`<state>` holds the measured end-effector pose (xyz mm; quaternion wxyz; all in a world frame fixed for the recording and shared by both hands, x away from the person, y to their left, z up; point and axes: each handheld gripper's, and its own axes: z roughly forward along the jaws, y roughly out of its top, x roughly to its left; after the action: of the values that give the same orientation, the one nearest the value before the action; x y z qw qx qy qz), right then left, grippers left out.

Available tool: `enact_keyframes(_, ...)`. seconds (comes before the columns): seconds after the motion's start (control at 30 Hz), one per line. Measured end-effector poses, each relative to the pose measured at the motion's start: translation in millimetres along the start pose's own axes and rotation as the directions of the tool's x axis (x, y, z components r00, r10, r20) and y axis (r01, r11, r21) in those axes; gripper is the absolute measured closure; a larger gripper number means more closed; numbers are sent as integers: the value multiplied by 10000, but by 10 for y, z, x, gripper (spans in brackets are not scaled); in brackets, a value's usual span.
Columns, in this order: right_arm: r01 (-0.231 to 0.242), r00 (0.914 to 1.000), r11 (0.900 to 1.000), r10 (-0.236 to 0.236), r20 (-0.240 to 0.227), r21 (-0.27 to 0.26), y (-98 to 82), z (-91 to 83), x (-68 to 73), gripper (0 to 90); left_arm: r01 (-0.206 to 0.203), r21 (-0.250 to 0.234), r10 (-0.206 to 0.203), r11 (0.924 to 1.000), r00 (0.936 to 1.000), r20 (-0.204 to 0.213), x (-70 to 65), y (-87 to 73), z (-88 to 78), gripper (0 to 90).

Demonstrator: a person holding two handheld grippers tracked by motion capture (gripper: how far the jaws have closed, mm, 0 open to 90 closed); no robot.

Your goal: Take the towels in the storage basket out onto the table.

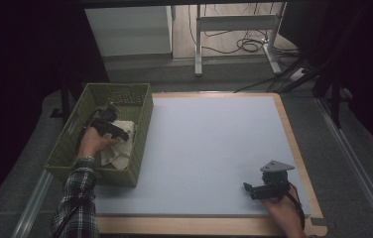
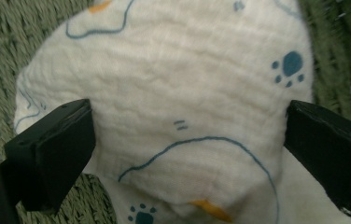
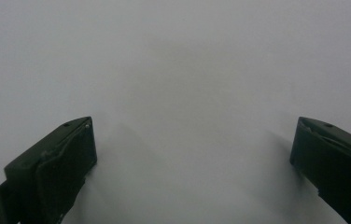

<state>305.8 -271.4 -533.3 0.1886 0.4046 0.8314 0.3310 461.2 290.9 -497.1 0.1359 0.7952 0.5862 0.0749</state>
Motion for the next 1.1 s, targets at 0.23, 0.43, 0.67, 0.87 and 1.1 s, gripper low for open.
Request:
enact_keyframes(0.23, 0, 10000, 10000, 0, 1, -1, 0, 0, 0, 3, -31, 1000, 69, 9950, 9992, -385, -14, 1, 111, 151)
enact_keyframes(0.43, 0, 10000, 10000, 0, 2, -1, 0, 0, 0, 3, 89, 1189, -88, 9929, 10000, -7, 11, -28, 72, 446)
enact_keyframes(0.67, 0, 10000, 10000, 0, -1, -2, 0, 0, 0, 3, 190, 1120, -178, 9935, 9998, -110, -1, -37, 15, 762)
enact_keyframes(0.87, -1, 10000, 10000, 1, 2, -1, 0, 0, 0, 3, 417, 339, -421, 9986, 9990, 119, 28, -66, -106, 765)
enact_keyframes(1.1, 0, 10000, 10000, 0, 5, 2, 0, 0, 0, 3, 558, -589, -518, 9967, 9965, 663, 38, -144, -261, 761)
